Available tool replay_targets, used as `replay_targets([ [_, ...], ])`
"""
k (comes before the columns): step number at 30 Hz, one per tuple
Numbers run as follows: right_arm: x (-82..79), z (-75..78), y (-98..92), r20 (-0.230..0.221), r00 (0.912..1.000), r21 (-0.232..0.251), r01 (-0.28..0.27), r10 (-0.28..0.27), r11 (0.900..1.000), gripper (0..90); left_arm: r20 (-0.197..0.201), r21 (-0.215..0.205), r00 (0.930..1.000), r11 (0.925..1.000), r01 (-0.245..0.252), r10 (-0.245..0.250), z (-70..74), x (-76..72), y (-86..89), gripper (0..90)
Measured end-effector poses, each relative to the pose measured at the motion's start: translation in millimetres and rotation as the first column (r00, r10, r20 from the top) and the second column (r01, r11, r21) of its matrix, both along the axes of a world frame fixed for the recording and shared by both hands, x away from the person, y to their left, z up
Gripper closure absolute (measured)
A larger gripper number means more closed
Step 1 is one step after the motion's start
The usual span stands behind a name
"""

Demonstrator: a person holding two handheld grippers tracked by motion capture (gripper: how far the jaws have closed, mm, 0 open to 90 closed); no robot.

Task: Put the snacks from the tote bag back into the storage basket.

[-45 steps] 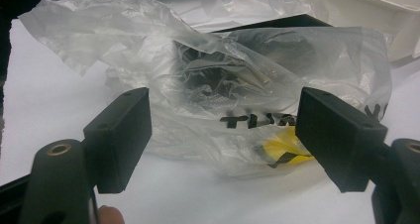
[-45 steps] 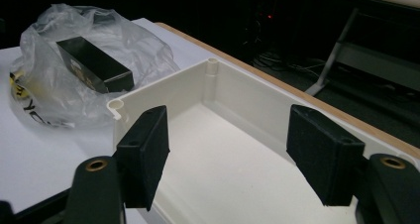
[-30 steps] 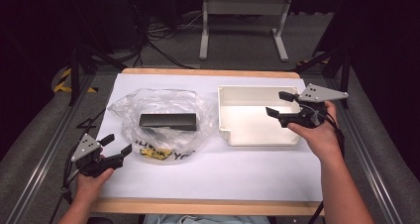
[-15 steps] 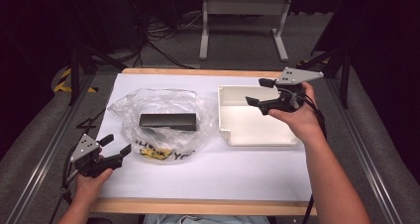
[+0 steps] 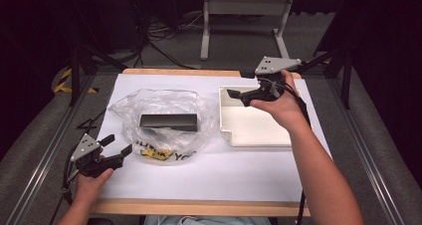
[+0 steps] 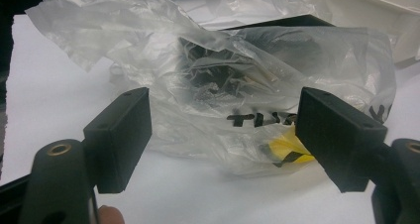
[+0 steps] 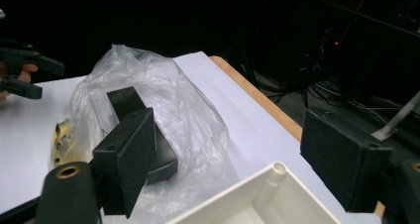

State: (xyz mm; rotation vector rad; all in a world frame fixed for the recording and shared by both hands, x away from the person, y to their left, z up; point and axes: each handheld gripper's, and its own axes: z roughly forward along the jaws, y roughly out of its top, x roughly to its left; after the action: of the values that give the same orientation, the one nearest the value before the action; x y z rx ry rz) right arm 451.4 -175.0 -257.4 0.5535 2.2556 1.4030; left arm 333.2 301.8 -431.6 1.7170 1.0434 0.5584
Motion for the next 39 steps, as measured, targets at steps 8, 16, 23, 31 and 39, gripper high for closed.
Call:
replay_targets([
  [8,10.1,6.8,18.4,0.009,0.9996,-0.007,-0.027,0.027,1.0,22.6,0.003,-0.003,1.0,1.0,0.001,-0.001,0.0,-0.3,1.0,22.8],
  [16,19.5,6.7,37.1,0.005,0.9988,-0.022,-0.048,0.048,0.999,22.6,0.002,-0.004,1.0,1.0,-0.001,0.001,0.0,-0.9,1.5,22.8],
  [23,27.3,3.6,52.3,-0.002,0.9979,-0.018,-0.064,0.064,0.998,22.7,0.004,-0.009,1.0,1.0,0.001,-0.001,-0.2,-0.3,2.0,22.8],
  [31,34.2,3.9,66.9,-0.007,0.9962,-0.036,-0.087,0.087,0.996,22.7,0.003,-0.015,1.0,0.9999,0.002,-0.001,-0.3,-0.3,2.5,22.8],
  [39,40.6,-1.3,82.4,0.003,0.9906,-0.017,-0.137,0.137,0.99,23.0,0.001,-0.013,1.0,0.9999,0.008,-0.008,-0.4,-1.7,2.3,22.8],
])
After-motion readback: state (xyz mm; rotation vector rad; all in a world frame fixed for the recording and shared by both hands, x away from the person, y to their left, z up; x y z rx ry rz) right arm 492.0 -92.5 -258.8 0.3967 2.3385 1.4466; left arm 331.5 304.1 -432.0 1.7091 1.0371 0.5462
